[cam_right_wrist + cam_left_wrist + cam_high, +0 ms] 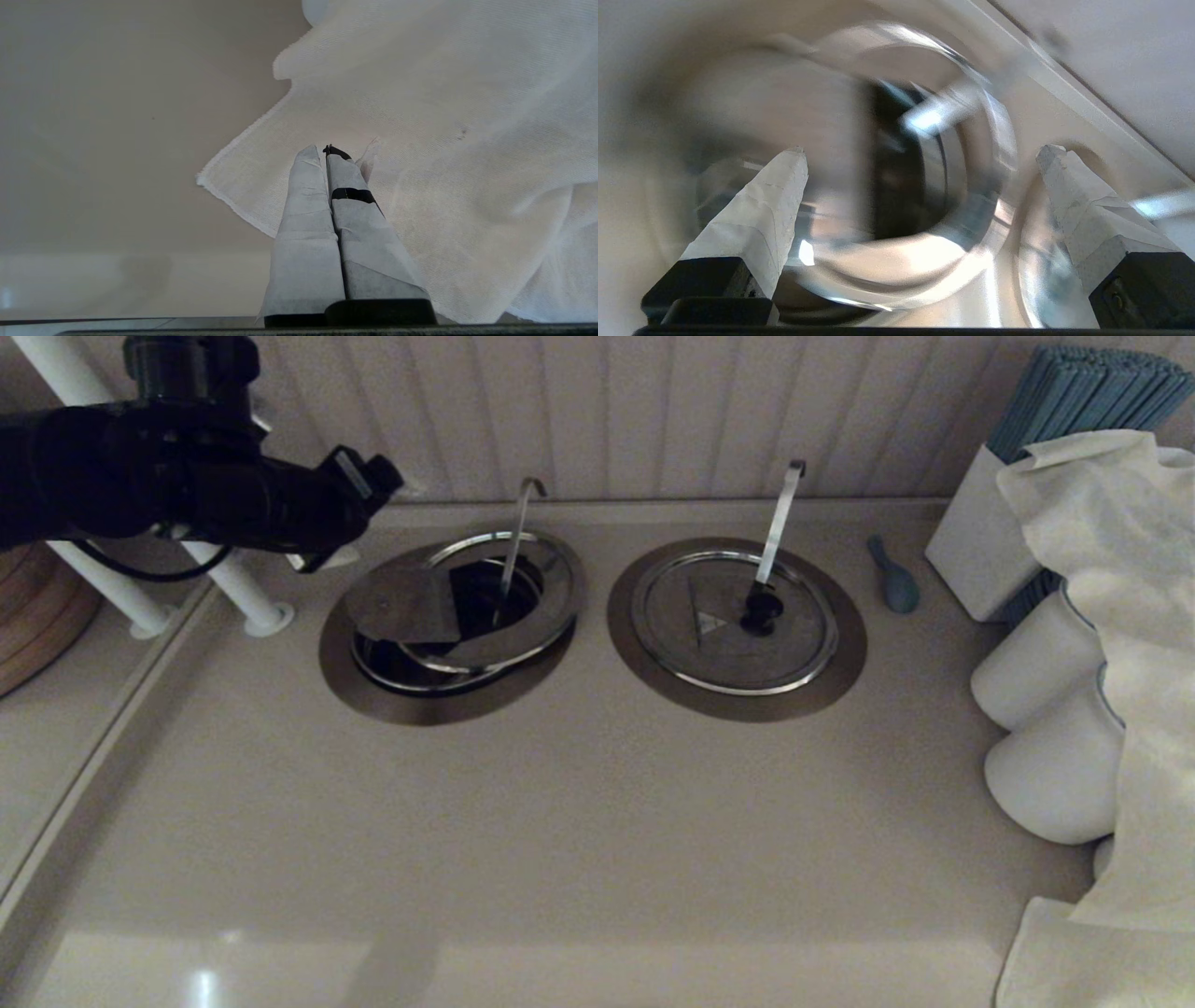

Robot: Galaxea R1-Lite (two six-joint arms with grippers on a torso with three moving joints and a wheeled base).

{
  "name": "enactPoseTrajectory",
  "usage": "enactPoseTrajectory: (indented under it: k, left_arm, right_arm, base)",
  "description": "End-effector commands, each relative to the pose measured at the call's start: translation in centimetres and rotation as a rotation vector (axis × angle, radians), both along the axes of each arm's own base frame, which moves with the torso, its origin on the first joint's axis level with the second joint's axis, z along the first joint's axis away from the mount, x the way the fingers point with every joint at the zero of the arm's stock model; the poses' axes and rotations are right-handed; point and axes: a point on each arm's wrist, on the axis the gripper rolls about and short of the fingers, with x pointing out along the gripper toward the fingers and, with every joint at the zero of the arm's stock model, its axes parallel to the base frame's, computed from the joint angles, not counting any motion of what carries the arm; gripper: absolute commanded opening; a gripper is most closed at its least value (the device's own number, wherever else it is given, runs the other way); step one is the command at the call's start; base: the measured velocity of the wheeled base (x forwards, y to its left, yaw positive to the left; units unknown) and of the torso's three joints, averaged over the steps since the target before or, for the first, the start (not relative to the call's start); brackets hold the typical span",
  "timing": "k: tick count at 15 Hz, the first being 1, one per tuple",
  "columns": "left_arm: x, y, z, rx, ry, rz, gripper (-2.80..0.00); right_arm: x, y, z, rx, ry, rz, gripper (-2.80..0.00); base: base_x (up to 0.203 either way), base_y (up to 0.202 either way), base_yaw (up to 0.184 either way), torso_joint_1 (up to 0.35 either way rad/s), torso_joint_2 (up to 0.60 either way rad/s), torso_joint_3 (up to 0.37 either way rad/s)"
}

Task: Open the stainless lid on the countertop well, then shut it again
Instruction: Close the lid

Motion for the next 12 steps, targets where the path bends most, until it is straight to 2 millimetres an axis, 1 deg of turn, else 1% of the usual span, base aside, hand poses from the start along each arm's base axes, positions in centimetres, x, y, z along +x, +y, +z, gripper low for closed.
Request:
enactPoseTrajectory:
  k: [1, 3, 4, 5, 7, 9, 12]
  left_arm:
    - [-0.1, -2.6, -1.2, -0.005, 0.02, -0.069, 0.0]
    - [1.1, -4.9, -3.5, 0.007, 0.057, -0.119, 0.0]
    - [1.8, -5.7, -4.8, 0.031, 0.082, -0.135, 0.0]
    - [2.8, -6.6, -6.5, 0.07, 0.113, -0.152, 0.0]
    - [3.9, -7.9, -9.0, 0.121, 0.157, -0.163, 0.0]
    - [4.3, -9.0, -10.2, 0.141, 0.178, -0.164, 0.0]
    - [4.8, -9.8, -10.6, 0.139, 0.124, -0.141, 0.0]
  right_arm:
    - [0.0, 0.0, 0.0, 0.0, 0.0, 0.001, -2.8]
    - [0.0, 0.0, 0.0, 0.0, 0.0, 0.001, -2.8]
    - [0.0, 0.0, 0.0, 0.0, 0.0, 0.001, -2.8]
    - [0.0, 0.0, 0.0, 0.0, 0.0, 0.001, -2.8]
    - [0.0, 0.0, 0.0, 0.0, 0.0, 0.002, -2.8]
    - [0.0, 0.0, 0.0, 0.0, 0.0, 0.002, -2.8]
    - [0.0, 0.0, 0.0, 0.0, 0.001, 0.001, -2.8]
  base:
    - [0.0, 0.0, 0.0, 0.0, 0.0, 0.0]
    - [0.0, 0.0, 0.0, 0.0, 0.0, 0.0]
    - [0.0, 0.0, 0.0, 0.0, 0.0, 0.0]
    - [0.0, 0.0, 0.0, 0.0, 0.0, 0.0]
    - [0.0, 0.0, 0.0, 0.0, 0.0, 0.0]
    - [0.0, 0.0, 0.0, 0.0, 0.0, 0.0]
    - [0.0, 0.0, 0.0, 0.0, 0.0, 0.0]
